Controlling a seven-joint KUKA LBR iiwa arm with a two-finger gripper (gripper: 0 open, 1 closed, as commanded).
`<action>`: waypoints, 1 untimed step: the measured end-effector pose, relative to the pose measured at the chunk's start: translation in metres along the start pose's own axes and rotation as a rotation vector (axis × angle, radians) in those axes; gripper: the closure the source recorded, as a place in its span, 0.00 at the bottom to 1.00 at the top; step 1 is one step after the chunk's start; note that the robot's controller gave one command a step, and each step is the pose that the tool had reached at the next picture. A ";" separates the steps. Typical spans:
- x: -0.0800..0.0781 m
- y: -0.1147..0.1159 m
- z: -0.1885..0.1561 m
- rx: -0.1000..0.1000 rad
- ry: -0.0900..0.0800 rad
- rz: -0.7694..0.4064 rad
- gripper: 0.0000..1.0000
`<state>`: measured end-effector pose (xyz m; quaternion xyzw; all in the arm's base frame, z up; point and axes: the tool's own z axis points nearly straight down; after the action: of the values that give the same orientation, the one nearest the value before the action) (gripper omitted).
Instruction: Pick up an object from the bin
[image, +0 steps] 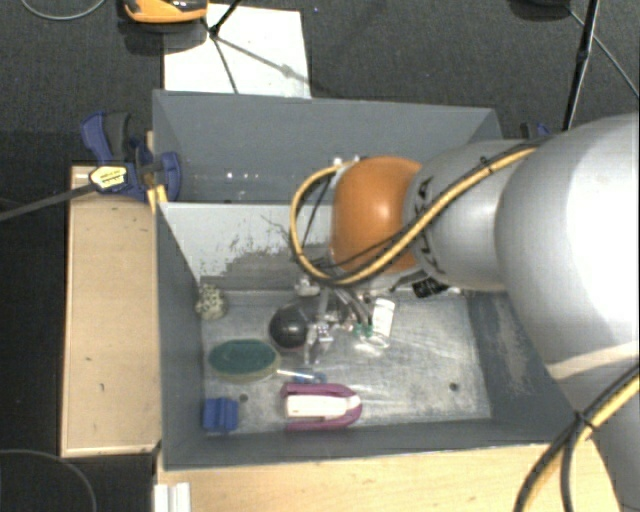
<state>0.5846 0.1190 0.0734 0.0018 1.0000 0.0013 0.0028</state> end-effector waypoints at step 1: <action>-0.001 0.000 -0.001 0.001 0.002 0.002 0.00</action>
Offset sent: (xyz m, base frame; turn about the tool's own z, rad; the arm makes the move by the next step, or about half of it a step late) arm 0.0000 0.0000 0.0000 0.0000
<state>0.5855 0.1193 0.0747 0.0025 1.0000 0.0010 0.0017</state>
